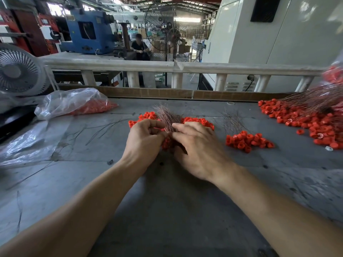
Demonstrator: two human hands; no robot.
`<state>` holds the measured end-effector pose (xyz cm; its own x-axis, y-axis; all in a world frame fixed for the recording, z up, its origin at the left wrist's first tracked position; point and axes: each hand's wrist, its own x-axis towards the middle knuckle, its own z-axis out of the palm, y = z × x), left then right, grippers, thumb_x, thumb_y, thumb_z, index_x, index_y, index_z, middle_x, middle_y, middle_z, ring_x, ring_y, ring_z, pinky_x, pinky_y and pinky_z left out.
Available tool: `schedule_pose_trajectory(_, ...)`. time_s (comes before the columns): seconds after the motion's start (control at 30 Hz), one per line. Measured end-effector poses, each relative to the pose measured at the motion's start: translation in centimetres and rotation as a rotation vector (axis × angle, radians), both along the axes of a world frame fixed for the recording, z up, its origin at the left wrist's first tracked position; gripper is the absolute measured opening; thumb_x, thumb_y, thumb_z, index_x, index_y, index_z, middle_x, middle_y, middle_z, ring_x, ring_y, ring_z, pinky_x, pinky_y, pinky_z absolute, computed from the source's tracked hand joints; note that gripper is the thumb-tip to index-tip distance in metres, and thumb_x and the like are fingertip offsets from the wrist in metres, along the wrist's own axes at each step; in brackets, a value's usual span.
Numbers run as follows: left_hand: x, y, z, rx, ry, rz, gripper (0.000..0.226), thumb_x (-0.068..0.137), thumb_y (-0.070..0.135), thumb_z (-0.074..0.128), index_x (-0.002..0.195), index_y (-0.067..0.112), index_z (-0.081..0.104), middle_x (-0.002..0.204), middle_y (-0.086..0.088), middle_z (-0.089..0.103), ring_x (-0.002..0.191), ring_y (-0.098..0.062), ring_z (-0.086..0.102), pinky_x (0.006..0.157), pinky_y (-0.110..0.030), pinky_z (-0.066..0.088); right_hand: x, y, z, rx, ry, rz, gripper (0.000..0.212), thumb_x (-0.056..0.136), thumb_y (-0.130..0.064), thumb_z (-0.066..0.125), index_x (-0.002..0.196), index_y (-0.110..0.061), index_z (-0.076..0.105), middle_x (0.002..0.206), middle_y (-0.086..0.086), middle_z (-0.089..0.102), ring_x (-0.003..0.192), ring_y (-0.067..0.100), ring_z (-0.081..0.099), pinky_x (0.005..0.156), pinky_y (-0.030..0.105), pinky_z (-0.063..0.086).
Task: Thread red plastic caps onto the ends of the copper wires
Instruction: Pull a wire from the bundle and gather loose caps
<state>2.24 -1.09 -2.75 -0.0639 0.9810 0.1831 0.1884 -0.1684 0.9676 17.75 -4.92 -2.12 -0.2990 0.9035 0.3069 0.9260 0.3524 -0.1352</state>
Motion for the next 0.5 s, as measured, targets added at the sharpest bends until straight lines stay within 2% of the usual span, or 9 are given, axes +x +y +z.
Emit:
schedule_pose_trajectory(0.1,-0.2,0.1,0.1,-0.022,-0.013,0.03,0.017,0.085,-0.001,0.072,0.094,0.014,0.071,0.067,0.001,0.067,0.052,-0.005,0.06,0.048,-0.016,0.047,-0.2,0.0,0.0,-0.009,-0.06,-0.033,0.049,0.1,-0.044,0.045,0.148,-0.035,0.049,0.159,-0.011,0.041,0.148,0.022,0.027,0.117,0.042,0.021)
schedule_pose_trajectory(0.2,-0.4,0.2,0.4,-0.058,-0.103,0.033,0.018,0.087,-0.007,0.066,0.09,0.011,0.068,0.065,-0.001,0.064,0.054,-0.012,0.061,0.048,-0.023,0.051,-0.3,0.0,0.0,-0.001,-0.098,-0.06,0.048,0.101,-0.043,0.043,0.148,-0.034,0.05,0.157,-0.01,0.045,0.146,0.024,0.029,0.115,0.042,0.022)
schedule_pose_trajectory(0.33,-0.9,0.1,1.1,-0.047,-0.213,0.053,0.02,0.089,-0.01,0.063,0.088,0.01,0.065,0.069,-0.005,0.061,0.046,-0.004,0.057,0.041,-0.019,0.048,-0.2,0.0,0.0,0.013,-0.132,-0.092,0.044,0.101,-0.043,0.043,0.141,-0.033,0.057,0.153,-0.009,0.05,0.141,0.023,0.035,0.112,0.043,0.026)
schedule_pose_trajectory(0.4,-1.0,0.1,1.1,-0.034,-0.229,0.052,0.02,0.089,-0.009,0.064,0.089,0.011,0.066,0.073,-0.005,0.062,0.052,-0.005,0.059,0.043,-0.02,0.05,-0.3,-0.1,-0.1,0.024,-0.14,-0.095,0.042,0.1,-0.042,0.043,0.138,-0.032,0.058,0.151,-0.009,0.052,0.14,0.023,0.037,0.111,0.042,0.026)
schedule_pose_trajectory(0.5,-1.1,0.3,0.7,-0.019,-0.154,0.055,0.019,0.089,-0.003,0.068,0.089,0.016,0.069,0.075,-0.002,0.066,0.064,-0.01,0.062,0.051,-0.023,0.054,-0.4,-0.3,-0.2,0.075,-0.069,-0.084,0.042,0.095,-0.038,0.051,0.135,-0.026,0.059,0.147,-0.007,0.055,0.139,0.021,0.039,0.112,0.038,0.026)
